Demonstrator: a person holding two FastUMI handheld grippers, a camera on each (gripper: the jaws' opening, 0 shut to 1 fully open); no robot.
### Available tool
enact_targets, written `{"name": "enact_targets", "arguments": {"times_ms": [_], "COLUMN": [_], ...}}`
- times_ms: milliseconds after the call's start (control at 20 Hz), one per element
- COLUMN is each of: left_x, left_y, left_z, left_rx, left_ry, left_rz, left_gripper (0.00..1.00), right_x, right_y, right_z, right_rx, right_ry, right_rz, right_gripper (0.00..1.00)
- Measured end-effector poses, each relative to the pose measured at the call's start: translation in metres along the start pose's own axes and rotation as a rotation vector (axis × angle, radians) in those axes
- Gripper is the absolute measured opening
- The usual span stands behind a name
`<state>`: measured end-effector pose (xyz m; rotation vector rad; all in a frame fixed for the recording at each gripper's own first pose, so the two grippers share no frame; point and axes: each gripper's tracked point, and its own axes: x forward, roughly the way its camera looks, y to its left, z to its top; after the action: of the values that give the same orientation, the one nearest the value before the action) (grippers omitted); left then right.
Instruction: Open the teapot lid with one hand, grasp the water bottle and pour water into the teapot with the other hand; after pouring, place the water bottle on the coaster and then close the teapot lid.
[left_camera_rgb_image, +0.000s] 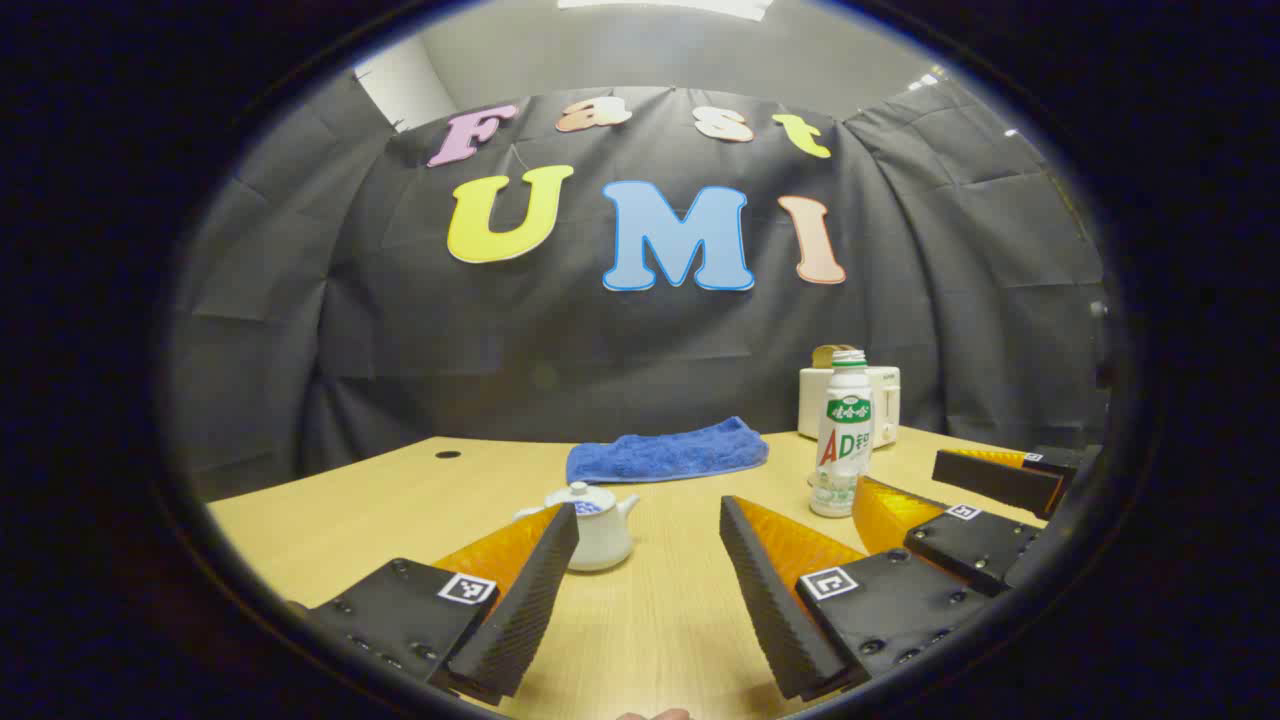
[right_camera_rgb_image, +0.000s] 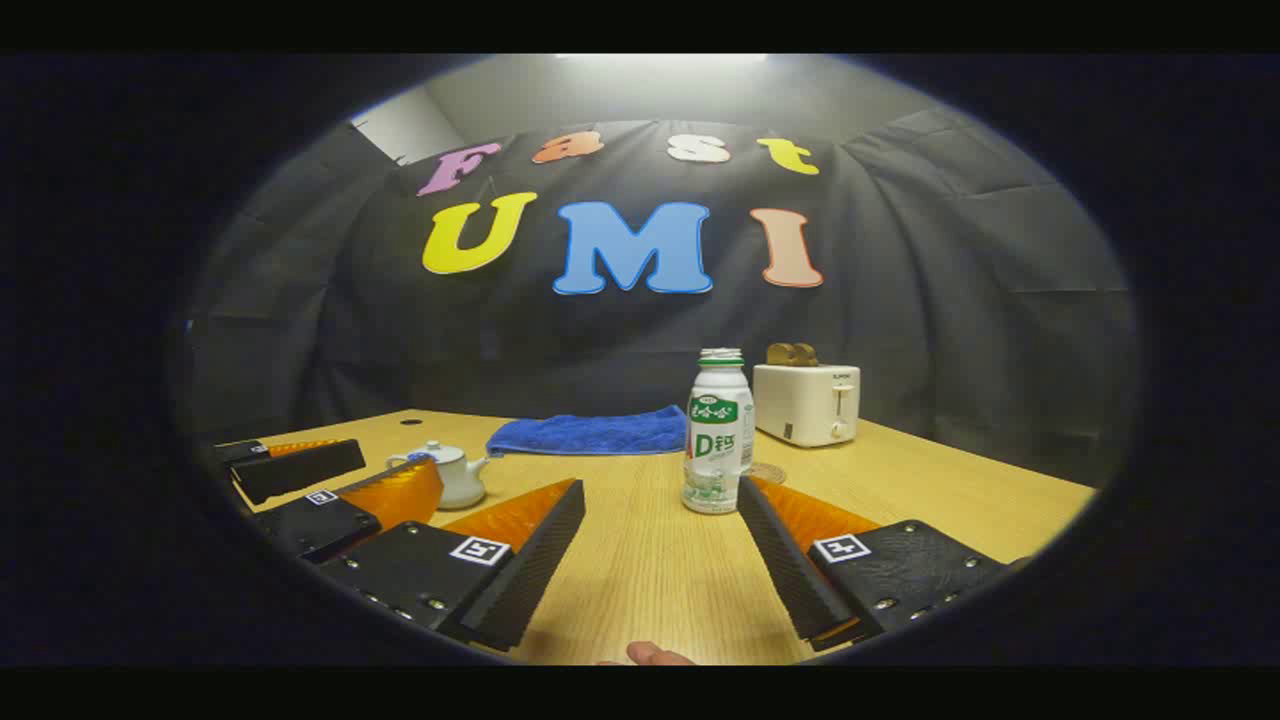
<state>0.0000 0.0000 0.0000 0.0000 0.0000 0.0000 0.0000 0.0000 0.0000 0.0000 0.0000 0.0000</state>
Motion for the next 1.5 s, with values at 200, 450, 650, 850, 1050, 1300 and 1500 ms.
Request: {"name": "enact_targets", "arguments": {"times_ms": [200,450,650,850,1050,1300,1500], "left_x": [0.000,0.000,0.000,0.000,0.000,0.011,0.037], "left_y": [0.000,0.002,0.002,0.002,0.002,0.005,0.037], "left_z": [0.000,0.000,0.001,0.001,0.000,0.005,-0.004], "left_rx": [0.000,0.000,0.001,0.000,0.001,-0.050,-0.037], "left_ry": [0.000,-0.001,-0.001,-0.001,-0.002,0.000,0.036], "left_rz": [0.003,0.012,0.012,0.012,0.012,-0.007,0.023], "left_gripper": [1.00,1.00,1.00,1.00,1.00,0.89,0.89], "right_x": [0.000,0.001,0.001,0.001,0.003,0.004,0.003], "right_y": [0.001,0.001,0.001,0.002,0.004,0.006,0.006], "right_z": [0.000,0.000,0.000,0.000,0.000,0.000,-0.001], "right_rx": [-0.002,-0.004,-0.004,-0.004,-0.007,0.002,0.025], "right_ry": [-0.002,-0.004,-0.004,-0.004,-0.005,-0.005,0.011], "right_rz": [0.010,0.011,0.015,0.027,0.053,0.078,0.080], "right_gripper": [0.95,0.95,0.95,0.95,0.95,0.95,0.95]}}
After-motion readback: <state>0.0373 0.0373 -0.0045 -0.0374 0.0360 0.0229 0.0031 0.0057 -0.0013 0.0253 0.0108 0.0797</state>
